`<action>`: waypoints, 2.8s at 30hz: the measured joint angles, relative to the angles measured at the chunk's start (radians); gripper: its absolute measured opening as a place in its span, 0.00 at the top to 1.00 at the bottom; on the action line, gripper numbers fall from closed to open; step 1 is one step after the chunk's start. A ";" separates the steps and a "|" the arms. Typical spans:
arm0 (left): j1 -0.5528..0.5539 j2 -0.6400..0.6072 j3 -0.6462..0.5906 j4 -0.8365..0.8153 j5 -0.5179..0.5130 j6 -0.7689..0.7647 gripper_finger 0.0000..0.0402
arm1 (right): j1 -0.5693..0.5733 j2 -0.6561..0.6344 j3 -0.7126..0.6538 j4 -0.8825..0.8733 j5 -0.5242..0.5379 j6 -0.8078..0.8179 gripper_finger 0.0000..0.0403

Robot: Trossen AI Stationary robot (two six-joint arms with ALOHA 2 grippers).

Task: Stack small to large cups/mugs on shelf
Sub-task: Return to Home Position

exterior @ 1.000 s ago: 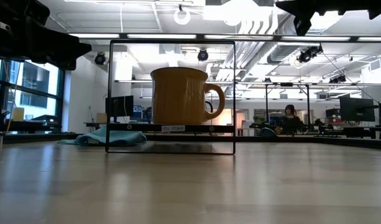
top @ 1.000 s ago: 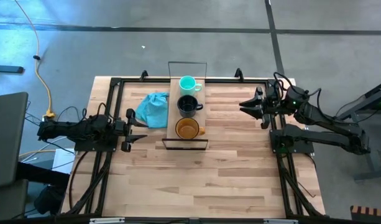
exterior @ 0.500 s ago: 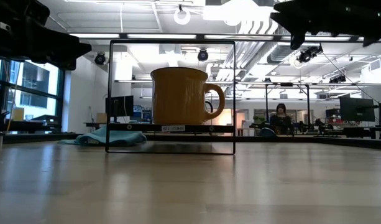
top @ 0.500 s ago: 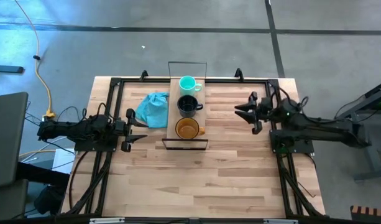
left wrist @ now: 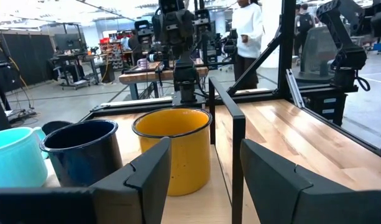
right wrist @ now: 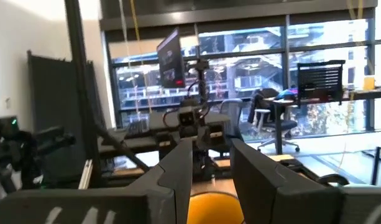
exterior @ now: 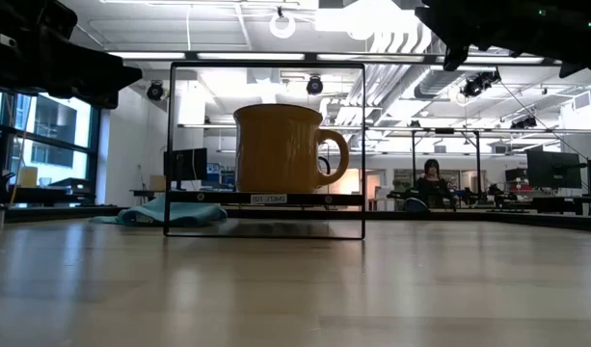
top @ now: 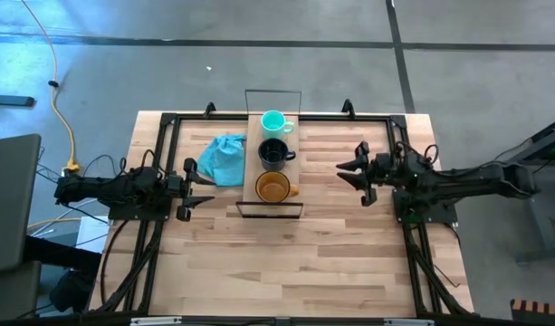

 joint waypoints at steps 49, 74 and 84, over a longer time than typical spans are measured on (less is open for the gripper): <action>0.000 0.000 0.000 0.000 0.000 0.000 0.55 | -0.008 -0.726 -0.001 -0.437 0.044 -0.098 0.86; 0.000 0.000 0.000 0.000 0.000 0.000 0.55 | 0.159 -0.725 -0.005 -0.498 0.128 -0.103 0.86; 0.000 0.000 0.000 0.000 0.000 0.000 0.55 | 0.208 -0.725 -0.005 -0.498 0.179 -0.126 0.86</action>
